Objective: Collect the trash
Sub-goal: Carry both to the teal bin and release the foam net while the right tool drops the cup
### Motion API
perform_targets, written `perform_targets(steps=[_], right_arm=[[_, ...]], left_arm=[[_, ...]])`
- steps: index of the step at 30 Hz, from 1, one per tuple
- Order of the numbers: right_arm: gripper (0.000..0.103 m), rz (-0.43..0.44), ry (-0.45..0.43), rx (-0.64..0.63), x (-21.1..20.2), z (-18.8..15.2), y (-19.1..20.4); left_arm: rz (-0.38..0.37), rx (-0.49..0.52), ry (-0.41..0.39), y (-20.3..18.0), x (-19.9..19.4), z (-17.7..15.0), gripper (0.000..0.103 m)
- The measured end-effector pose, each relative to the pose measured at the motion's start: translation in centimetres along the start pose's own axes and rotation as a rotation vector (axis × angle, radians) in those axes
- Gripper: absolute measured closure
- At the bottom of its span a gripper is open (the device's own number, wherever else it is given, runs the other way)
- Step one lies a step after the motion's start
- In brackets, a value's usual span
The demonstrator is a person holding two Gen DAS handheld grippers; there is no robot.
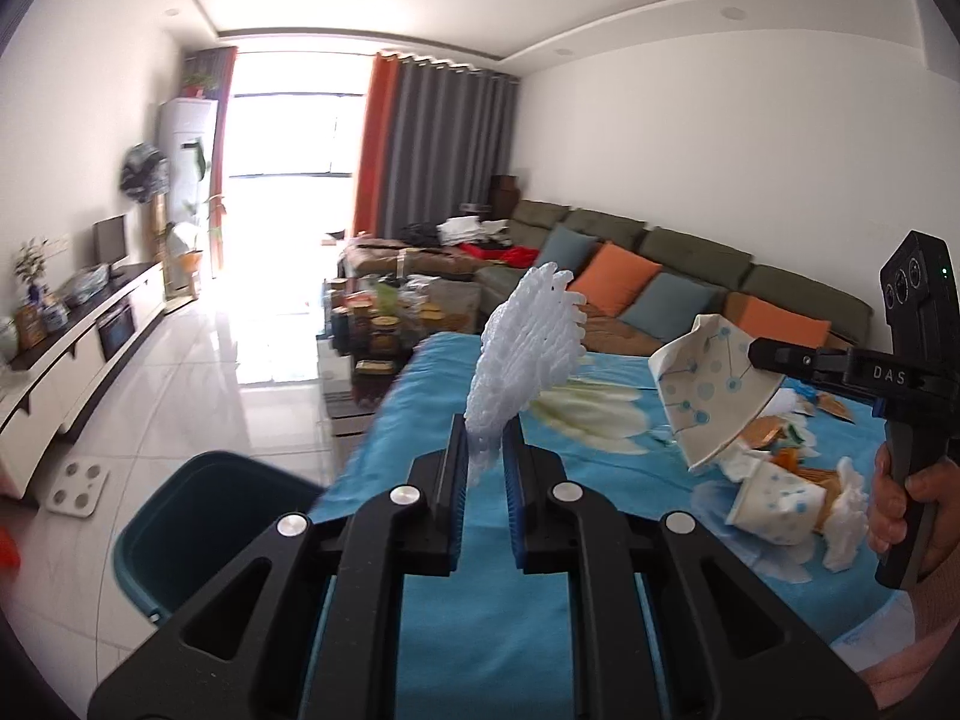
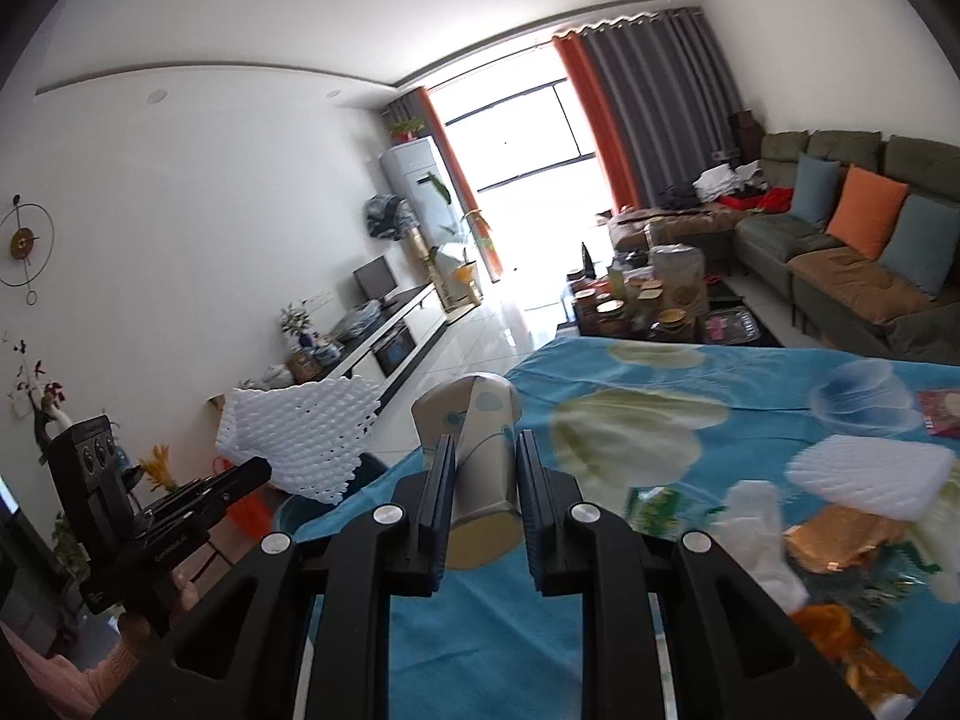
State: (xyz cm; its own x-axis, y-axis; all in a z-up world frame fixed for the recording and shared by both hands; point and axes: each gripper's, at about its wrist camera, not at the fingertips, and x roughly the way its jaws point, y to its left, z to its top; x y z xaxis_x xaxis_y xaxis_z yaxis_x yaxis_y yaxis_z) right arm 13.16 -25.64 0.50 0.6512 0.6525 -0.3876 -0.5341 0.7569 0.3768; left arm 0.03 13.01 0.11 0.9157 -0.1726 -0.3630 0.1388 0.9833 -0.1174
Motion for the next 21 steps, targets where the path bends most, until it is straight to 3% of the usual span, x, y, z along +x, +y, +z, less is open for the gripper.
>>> perform_targets(steps=[9,15,21], right_arm=[[0.084,0.203,0.134,0.023,10.0,0.4,5.8],[0.084,0.258,0.209,0.022,15.1,-0.1,8.6],[0.084,0.267,0.28,0.021,20.2,-0.7,10.3]], left_arm=[[0.194,-0.08,0.049,7.7,-1.0,-1.4,0.091],[0.266,-0.129,0.106,12.6,-0.5,-3.1,0.091],[0.32,-0.166,0.17,14.3,1.6,-4.4,0.091]])
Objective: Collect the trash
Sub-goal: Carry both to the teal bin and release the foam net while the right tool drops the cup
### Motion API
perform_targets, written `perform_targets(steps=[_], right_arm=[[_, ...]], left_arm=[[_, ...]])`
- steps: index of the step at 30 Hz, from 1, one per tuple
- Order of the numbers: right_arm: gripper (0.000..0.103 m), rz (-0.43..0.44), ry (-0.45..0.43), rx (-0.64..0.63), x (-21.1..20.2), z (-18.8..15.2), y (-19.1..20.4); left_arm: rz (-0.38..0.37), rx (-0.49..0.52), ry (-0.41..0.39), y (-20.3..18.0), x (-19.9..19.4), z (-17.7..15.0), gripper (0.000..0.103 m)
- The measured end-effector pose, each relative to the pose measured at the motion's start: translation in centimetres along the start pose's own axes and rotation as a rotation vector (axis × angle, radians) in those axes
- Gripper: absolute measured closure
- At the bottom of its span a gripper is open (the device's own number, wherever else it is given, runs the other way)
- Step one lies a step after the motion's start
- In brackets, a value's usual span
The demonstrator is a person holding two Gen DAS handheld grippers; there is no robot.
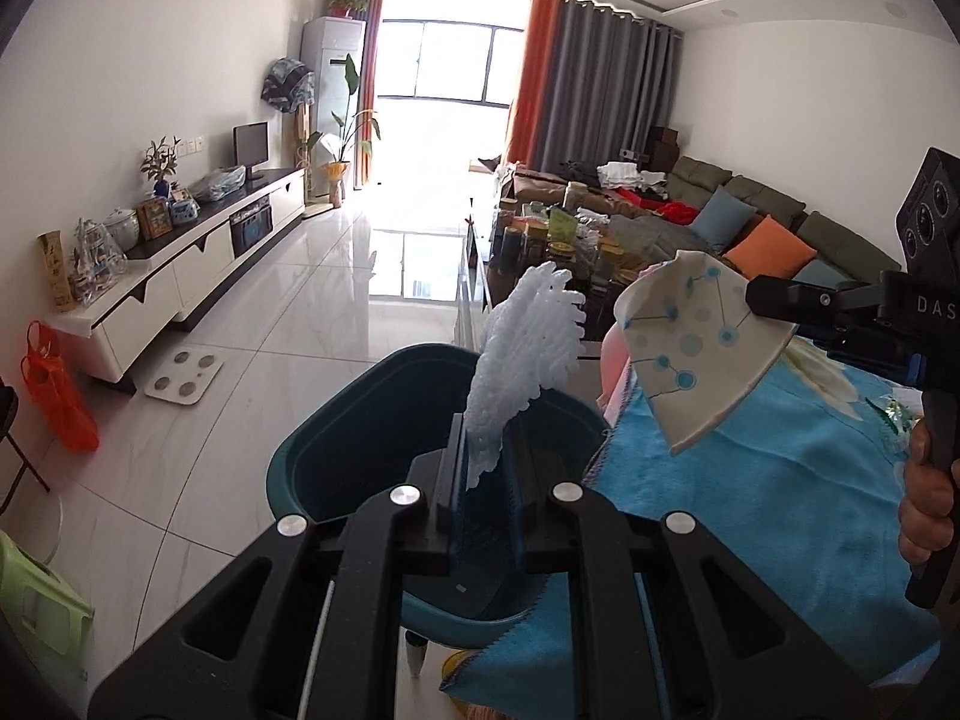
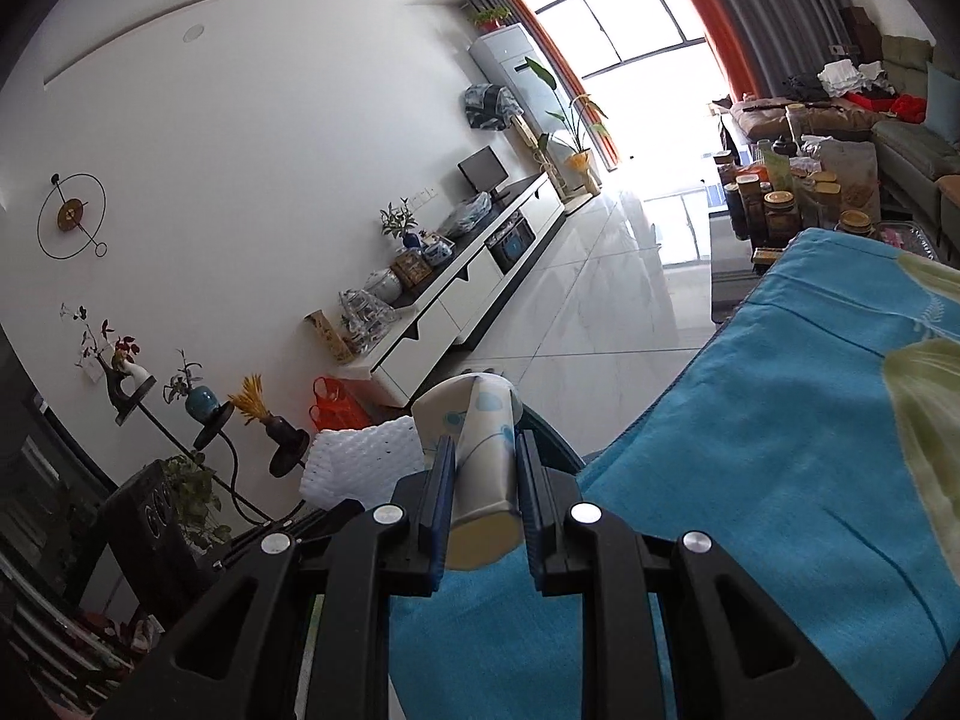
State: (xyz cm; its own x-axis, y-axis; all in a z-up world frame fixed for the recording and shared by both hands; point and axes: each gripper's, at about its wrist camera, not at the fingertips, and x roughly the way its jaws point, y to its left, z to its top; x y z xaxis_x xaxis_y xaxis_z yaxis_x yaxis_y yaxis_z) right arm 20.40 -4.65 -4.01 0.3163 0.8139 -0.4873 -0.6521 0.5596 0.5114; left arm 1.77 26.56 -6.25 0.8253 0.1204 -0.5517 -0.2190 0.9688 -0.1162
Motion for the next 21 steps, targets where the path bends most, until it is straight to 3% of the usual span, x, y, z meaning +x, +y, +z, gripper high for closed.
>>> perform_targets(steps=[11,14,17,21], right_arm=[[0.081,-0.036,0.154,0.089,8.5,-0.3,-0.3],[0.074,-0.056,0.175,0.123,9.3,-0.3,-0.9],[0.065,-0.066,0.152,0.109,8.5,-0.3,-0.9],[0.064,-0.061,0.136,0.092,6.9,-0.5,-0.9]], left_arm=[[0.024,-0.042,0.103,1.3,5.1,-0.3,0.089],[0.025,-0.061,0.13,0.9,6.2,-0.5,0.075],[0.038,-0.078,0.146,1.2,7.1,-0.9,0.072],[0.057,-0.083,0.12,0.8,6.3,-0.9,0.062]])
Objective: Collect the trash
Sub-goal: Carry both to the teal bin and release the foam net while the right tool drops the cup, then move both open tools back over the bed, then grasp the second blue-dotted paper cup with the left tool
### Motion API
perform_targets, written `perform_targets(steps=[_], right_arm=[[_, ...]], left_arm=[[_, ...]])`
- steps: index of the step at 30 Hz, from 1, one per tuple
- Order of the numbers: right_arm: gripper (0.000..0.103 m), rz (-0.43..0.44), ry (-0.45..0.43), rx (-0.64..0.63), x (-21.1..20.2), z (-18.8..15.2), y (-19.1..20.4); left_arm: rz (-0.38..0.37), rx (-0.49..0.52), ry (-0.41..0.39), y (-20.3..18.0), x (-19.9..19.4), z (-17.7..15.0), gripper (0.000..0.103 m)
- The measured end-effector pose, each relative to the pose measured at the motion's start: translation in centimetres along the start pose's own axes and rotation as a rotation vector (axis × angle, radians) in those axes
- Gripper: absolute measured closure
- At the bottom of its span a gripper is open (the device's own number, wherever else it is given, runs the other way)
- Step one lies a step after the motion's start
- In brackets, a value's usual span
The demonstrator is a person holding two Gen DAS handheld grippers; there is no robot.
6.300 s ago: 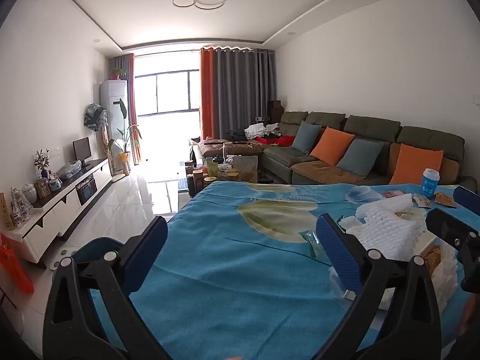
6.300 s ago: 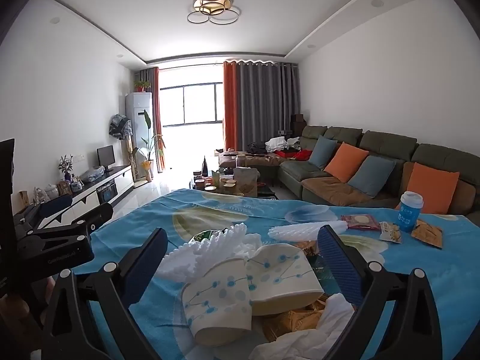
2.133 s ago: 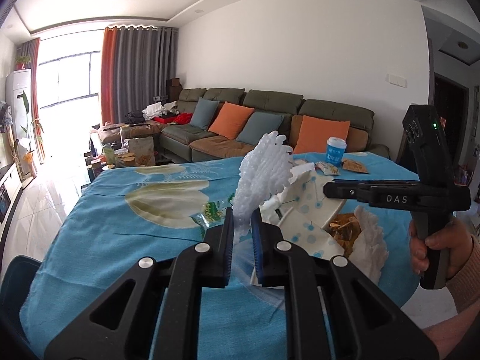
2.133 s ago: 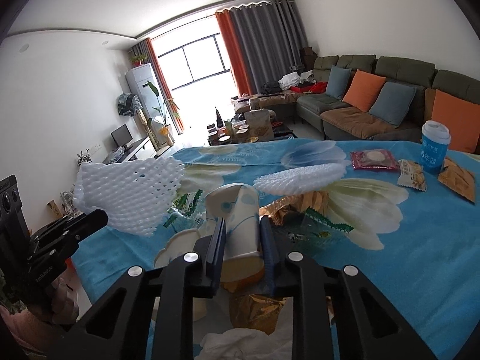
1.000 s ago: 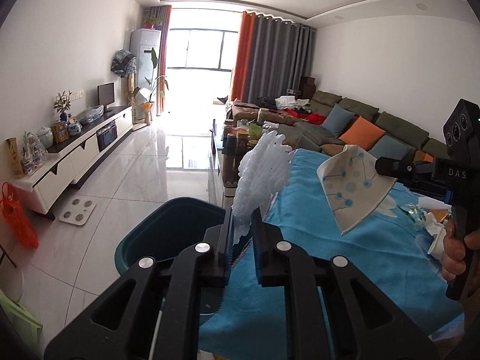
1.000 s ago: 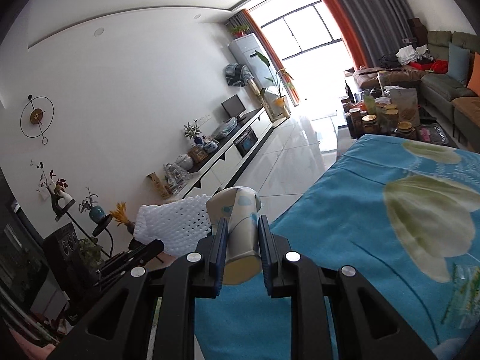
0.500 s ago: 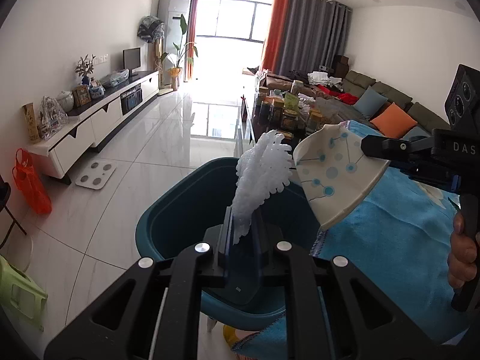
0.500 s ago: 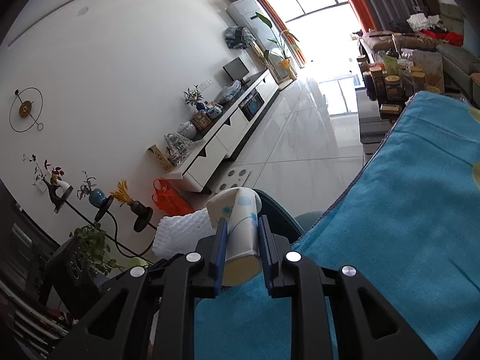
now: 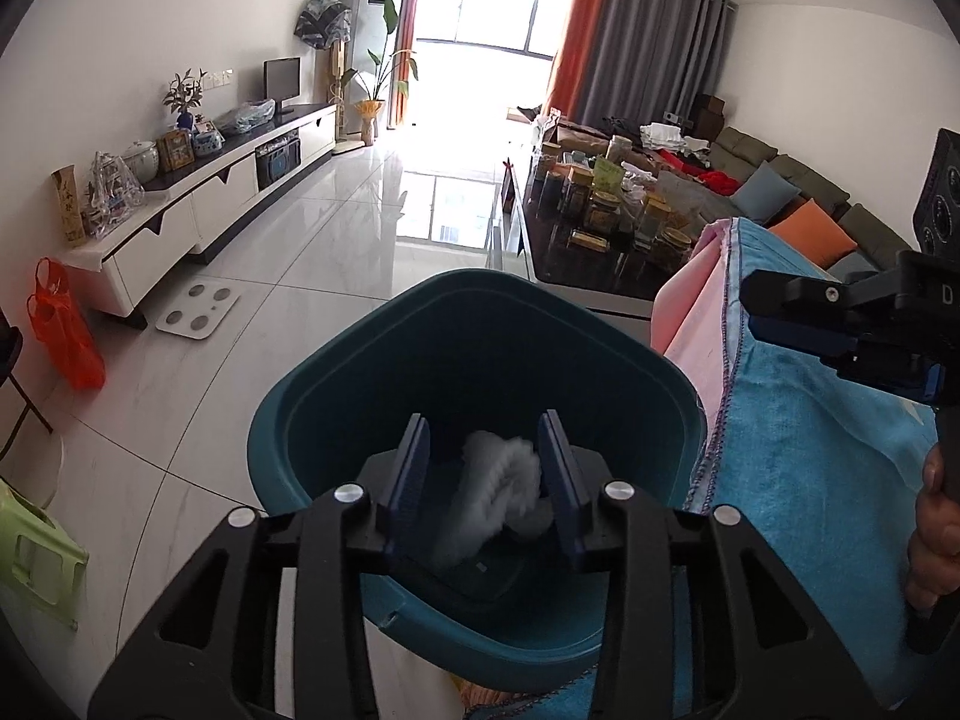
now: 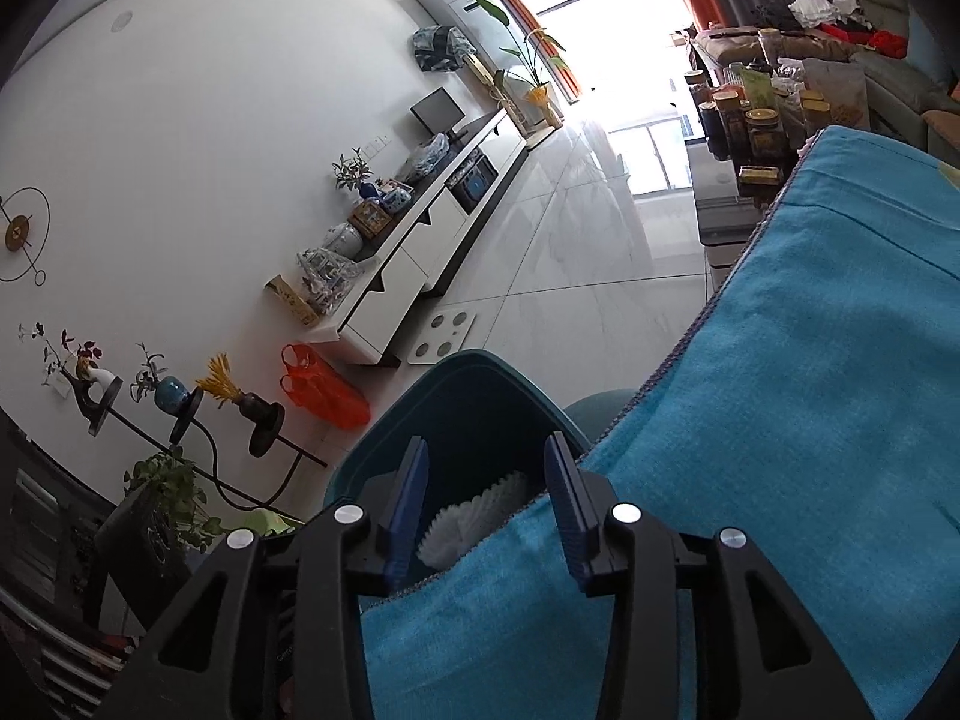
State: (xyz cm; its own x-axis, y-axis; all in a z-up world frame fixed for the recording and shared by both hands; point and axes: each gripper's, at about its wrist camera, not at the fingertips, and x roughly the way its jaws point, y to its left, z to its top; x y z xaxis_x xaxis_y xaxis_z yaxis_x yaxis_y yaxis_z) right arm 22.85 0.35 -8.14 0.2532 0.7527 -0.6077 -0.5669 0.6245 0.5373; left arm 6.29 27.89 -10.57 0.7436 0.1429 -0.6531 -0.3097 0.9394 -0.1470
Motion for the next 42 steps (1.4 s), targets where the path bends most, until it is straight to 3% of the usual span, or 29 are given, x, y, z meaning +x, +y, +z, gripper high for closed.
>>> perform_targets(steps=[3,5,7,12,21,26,33,42], right_arm=[[0.062,0.004,-0.026,-0.041,-2.6,-0.8,0.0],[0.057,0.0,-0.057,-0.076,-4.9,-1.3,0.0],[0.056,-0.004,-0.09,-0.104,-7.4,-2.0,-0.1],[0.052,-0.052,-0.176,-0.149,-14.0,-4.4,-1.2],[0.051,-0.25,-0.309,-0.072,-25.3,-9.9,-6.6],[0.051,-0.394,-0.373,0.023,-31.5,-13.6,-10.4],[0.05,-0.52,-0.412,0.144,-37.0,-18.4,-14.9],[0.044,-0.5,-0.384,0.206,-38.1,-22.5,-17.0]], left_arm=[[-0.013,0.022,-0.043,-0.9,-1.9,0.1,0.06],[-0.037,0.048,-0.086,-2.2,-3.6,0.4,0.052],[-0.088,0.085,-0.133,-4.0,-5.6,0.5,0.043],[-0.25,0.203,-0.188,-9.6,-9.1,-0.3,0.039],[-0.582,0.387,-0.096,-21.2,-11.0,-4.8,0.036],[-0.694,0.468,-0.022,-25.6,-10.8,-7.3,0.034],[-0.772,0.53,0.063,-29.6,-9.8,-8.5,0.031],[-0.796,0.619,0.093,-32.8,-10.2,-9.4,0.021]])
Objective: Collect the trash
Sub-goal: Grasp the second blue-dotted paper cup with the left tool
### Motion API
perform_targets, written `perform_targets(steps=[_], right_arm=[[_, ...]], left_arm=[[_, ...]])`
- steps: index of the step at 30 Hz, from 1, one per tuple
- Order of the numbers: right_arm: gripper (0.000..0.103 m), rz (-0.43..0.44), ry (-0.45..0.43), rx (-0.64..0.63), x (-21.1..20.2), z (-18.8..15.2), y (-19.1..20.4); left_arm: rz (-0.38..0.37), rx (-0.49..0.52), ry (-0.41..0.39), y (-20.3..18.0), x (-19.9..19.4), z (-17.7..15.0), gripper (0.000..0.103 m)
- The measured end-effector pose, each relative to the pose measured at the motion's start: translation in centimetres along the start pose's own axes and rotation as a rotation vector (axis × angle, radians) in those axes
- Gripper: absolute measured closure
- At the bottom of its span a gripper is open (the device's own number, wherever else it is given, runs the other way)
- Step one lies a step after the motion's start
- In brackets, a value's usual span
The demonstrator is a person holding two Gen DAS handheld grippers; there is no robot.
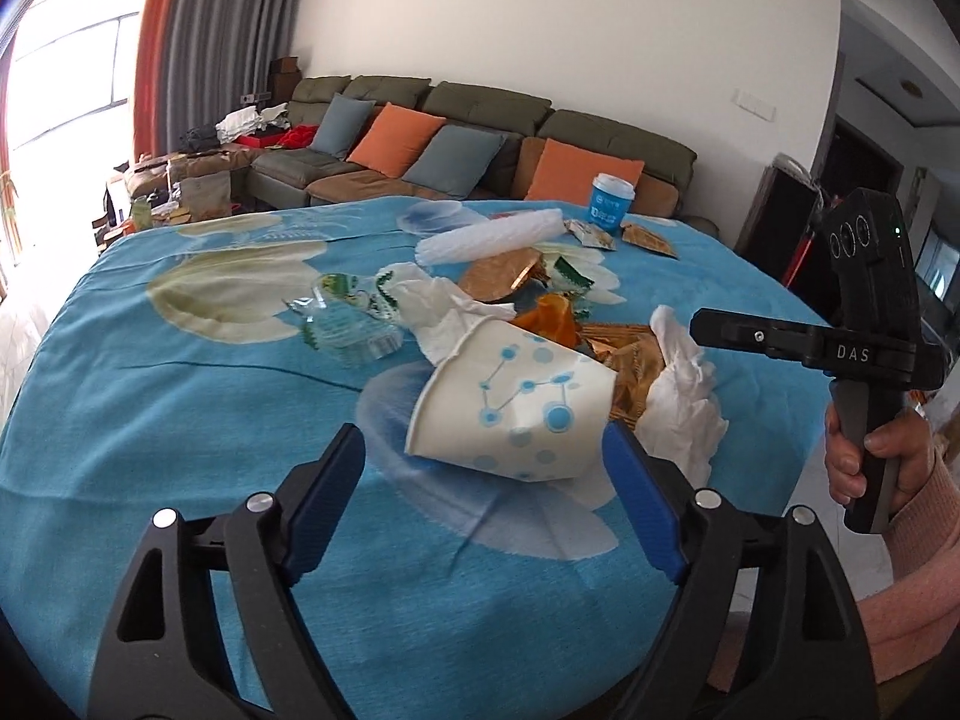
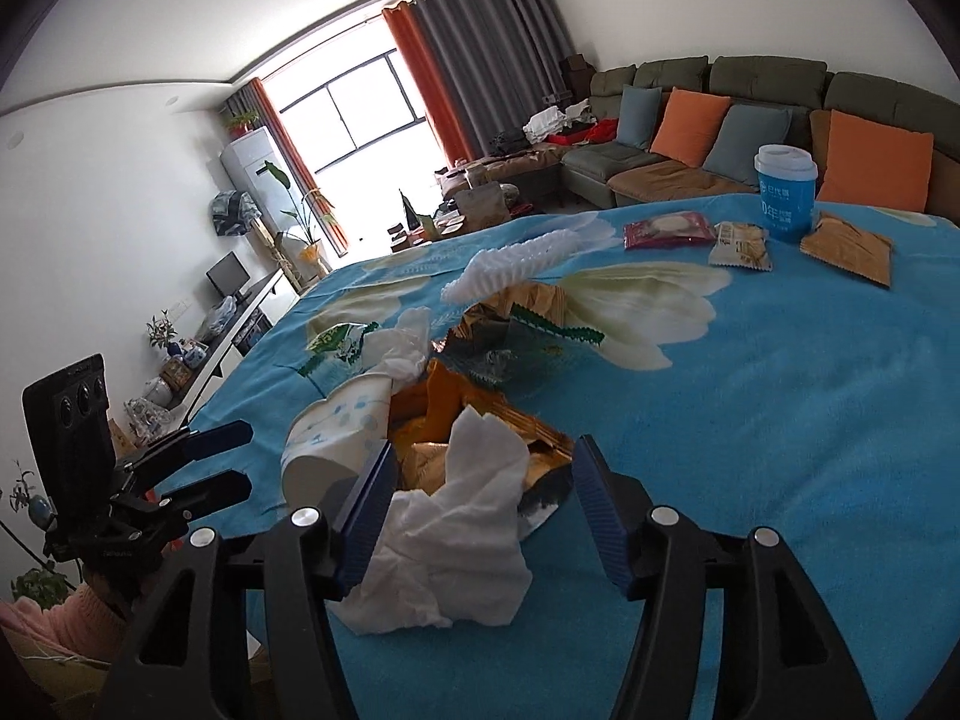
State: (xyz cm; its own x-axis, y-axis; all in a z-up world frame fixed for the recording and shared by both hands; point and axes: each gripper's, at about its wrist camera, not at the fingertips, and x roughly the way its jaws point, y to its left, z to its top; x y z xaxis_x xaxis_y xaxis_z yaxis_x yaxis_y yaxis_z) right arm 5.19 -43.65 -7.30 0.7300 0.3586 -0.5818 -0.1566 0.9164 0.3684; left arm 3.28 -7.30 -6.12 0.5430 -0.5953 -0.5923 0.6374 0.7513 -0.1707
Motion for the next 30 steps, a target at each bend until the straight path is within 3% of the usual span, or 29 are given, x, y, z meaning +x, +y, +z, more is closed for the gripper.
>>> perform_targets(steps=[3,9,12,15,22,30], right_arm=[[0.044,0.014,0.011,0.001,0.1,-0.7,0.0],[0.044,0.044,0.029,0.007,0.0,-1.8,0.3],[0.045,0.055,0.038,0.007,0.0,-2.2,0.4],[0.057,0.068,0.038,-0.003,-0.2,-2.4,0.7],[0.093,0.075,0.037,-0.039,-0.7,-2.2,1.3],[0.101,0.12,0.011,-0.082,-1.6,-1.4,2.9]], left_arm=[[0.007,0.027,0.014,-0.8,0.6,0.2,0.015],[0.055,0.084,0.044,-1.4,2.4,0.7,0.014],[0.027,0.073,0.073,-0.9,3.3,0.9,0.015],[0.017,0.061,0.091,-0.5,3.9,1.0,0.024],[0.025,0.059,0.056,-0.5,3.1,0.4,0.025],[0.041,0.049,0.002,0.1,0.4,0.3,0.025]])
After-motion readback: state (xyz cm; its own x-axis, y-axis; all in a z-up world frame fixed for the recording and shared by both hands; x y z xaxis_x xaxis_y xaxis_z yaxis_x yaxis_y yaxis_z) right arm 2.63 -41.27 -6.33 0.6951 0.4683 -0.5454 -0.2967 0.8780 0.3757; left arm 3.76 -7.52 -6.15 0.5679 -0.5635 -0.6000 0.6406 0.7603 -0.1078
